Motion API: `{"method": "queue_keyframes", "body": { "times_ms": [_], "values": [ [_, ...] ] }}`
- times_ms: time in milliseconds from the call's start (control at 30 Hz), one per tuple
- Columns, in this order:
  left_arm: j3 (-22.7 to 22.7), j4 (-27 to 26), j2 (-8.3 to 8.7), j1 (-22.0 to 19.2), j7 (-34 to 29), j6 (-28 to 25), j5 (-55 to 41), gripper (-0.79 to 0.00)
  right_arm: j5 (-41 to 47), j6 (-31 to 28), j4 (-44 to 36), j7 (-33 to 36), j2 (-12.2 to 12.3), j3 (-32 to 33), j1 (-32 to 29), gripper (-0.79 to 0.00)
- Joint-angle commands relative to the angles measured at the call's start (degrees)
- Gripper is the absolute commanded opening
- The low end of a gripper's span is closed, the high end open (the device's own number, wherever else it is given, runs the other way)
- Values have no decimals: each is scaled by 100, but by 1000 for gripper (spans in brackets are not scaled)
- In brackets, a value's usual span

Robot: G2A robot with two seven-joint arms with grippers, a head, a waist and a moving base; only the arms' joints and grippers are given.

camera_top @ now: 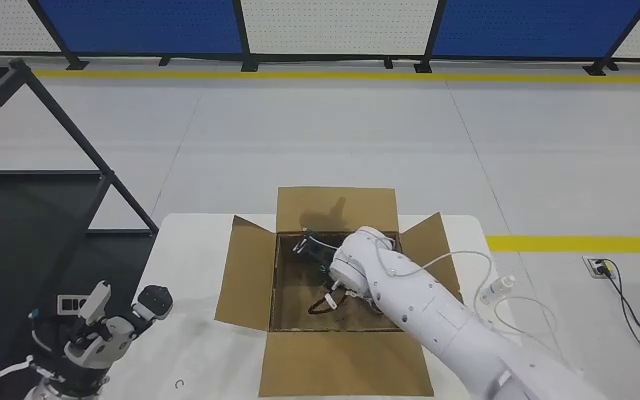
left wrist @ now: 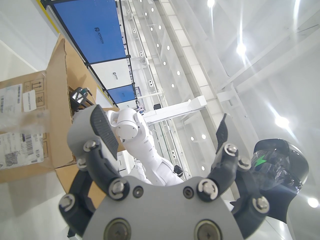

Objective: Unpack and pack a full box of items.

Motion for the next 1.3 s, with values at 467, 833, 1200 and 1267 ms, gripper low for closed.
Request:
{"method": "queue_keyframes", "body": {
  "times_ms": [467,833,1200,1267],
  "values": [
    [219,20,8,-97,-8,45,151,0,-1754,355,-6106,799,1646,2857,-2923,0],
    [444,15,17,-202,-50,138,282,0,-2370,500,-8728,310,2034,5224,-5255,0],
    [823,-99,33,-425,-87,310,589,0,-1669,543,-8728,-1414,2108,7381,-7257,0],
    [878,-121,34,-445,-65,320,634,0,-1436,516,-8728,-1643,2105,7757,-7652,0]
  ]
}}
